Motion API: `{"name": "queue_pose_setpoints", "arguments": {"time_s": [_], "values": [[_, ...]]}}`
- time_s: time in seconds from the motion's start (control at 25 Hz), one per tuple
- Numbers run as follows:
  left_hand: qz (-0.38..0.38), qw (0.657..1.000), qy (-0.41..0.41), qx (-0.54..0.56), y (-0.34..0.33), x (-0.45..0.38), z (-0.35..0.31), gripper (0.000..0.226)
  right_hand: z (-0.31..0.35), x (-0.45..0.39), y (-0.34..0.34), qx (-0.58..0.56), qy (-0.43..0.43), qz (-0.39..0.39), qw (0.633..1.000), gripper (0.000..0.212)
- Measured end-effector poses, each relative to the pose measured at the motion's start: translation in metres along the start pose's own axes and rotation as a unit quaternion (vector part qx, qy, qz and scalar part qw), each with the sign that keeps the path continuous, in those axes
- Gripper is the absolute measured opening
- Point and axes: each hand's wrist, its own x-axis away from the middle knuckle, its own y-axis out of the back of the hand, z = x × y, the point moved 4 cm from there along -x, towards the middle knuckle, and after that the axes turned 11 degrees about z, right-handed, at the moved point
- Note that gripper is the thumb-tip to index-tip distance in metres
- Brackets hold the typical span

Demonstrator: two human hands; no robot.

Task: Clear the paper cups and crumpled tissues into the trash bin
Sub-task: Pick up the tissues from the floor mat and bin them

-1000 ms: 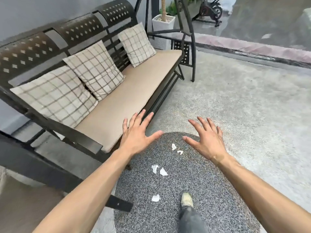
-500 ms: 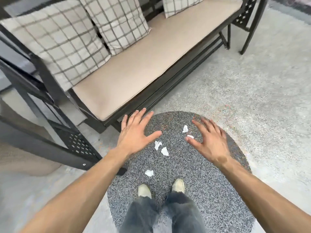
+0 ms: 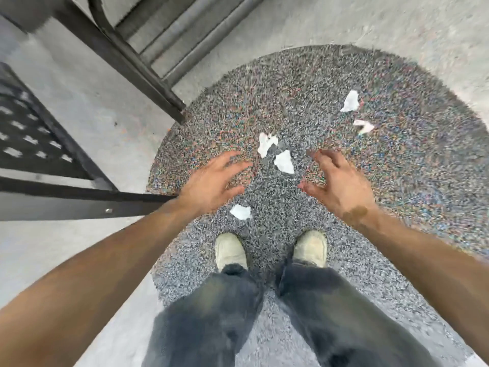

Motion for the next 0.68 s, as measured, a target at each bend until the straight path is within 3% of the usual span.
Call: {"name": "queue_pose_setpoints", "arguments": {"time_s": [0.16, 0.36, 0.4, 0.52, 0.68], "values": [[0.078, 0.995, -0.026, -0.055, -0.1, -0.047, 0.046, 0.068, -0.036, -0.066, -0.073, 0.025, 0.006, 0.02, 0.999, 0.077], [0.204, 0.959, -0.116, -0.158, -0.206, -0.088, 0.07, 0.092, -0.039, -0.145, -0.143, 0.096, 0.071, 0.02, 0.993, 0.077], [0.217, 0.954, -0.133, -0.158, -0.218, -0.093, 0.073, 0.088, -0.038, -0.158, -0.153, 0.108, 0.079, 0.013, 0.991, 0.077], [0.215, 0.959, -0.15, -0.108, -0.233, -0.107, 0.077, 0.048, -0.041, -0.184, -0.167, 0.121, 0.085, -0.009, 0.989, 0.073], [0.199, 0.952, -0.193, -0.125, -0.234, -0.115, 0.086, 0.027, -0.045, -0.199, -0.164, 0.121, 0.096, -0.004, 0.988, 0.055]]}}
